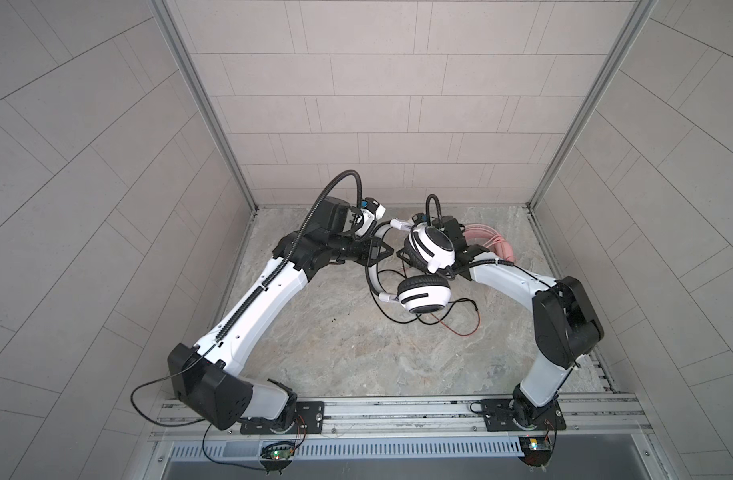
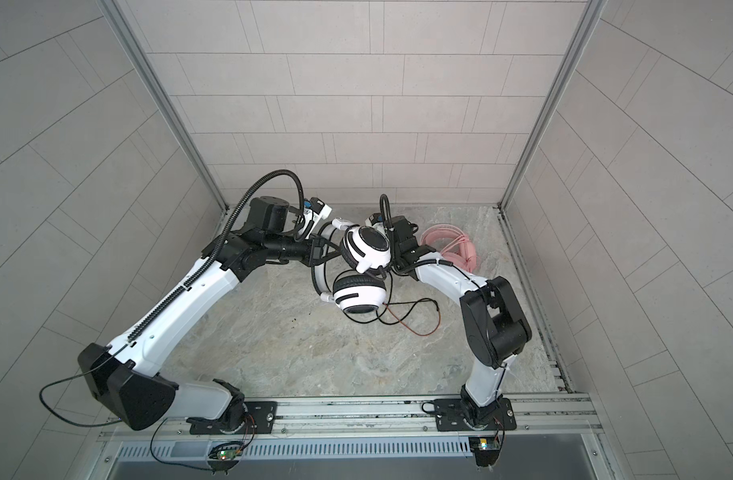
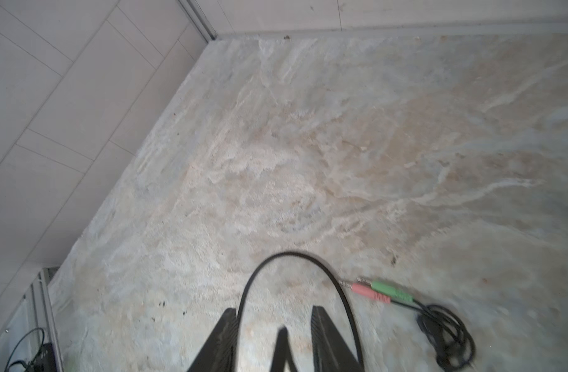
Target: Wrap the headphones
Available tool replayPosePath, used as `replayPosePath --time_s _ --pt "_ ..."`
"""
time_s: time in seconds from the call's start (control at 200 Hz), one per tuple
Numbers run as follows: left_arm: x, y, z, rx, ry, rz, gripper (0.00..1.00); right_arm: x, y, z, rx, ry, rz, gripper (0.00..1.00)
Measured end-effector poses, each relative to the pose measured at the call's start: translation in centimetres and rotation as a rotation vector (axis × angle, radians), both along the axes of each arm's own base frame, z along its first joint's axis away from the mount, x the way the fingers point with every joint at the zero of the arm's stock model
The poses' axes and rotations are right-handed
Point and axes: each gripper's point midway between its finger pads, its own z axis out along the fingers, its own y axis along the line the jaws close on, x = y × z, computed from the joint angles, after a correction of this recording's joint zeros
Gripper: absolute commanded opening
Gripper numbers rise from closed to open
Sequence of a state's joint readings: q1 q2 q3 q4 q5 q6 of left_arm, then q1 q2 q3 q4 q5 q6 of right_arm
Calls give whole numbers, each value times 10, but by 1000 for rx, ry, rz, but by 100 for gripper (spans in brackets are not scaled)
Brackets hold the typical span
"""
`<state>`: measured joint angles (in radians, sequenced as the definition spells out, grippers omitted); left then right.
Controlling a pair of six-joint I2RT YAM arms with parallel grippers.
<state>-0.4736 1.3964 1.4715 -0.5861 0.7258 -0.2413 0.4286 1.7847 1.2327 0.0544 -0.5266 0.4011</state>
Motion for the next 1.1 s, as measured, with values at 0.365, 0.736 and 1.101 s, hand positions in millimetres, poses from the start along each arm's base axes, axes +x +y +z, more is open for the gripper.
replayPosePath --time_s 0.365,0.736,1.101 --pt "25 30 37 -98 25 120 0 36 33 -42 298 34 -31 19" --pt "95 100 38 -134 88 531 0 -64 21 -70 272 119 31 5" --pt "161 175 0 -2 146 951 0 -174 35 -1 45 -51 193 3"
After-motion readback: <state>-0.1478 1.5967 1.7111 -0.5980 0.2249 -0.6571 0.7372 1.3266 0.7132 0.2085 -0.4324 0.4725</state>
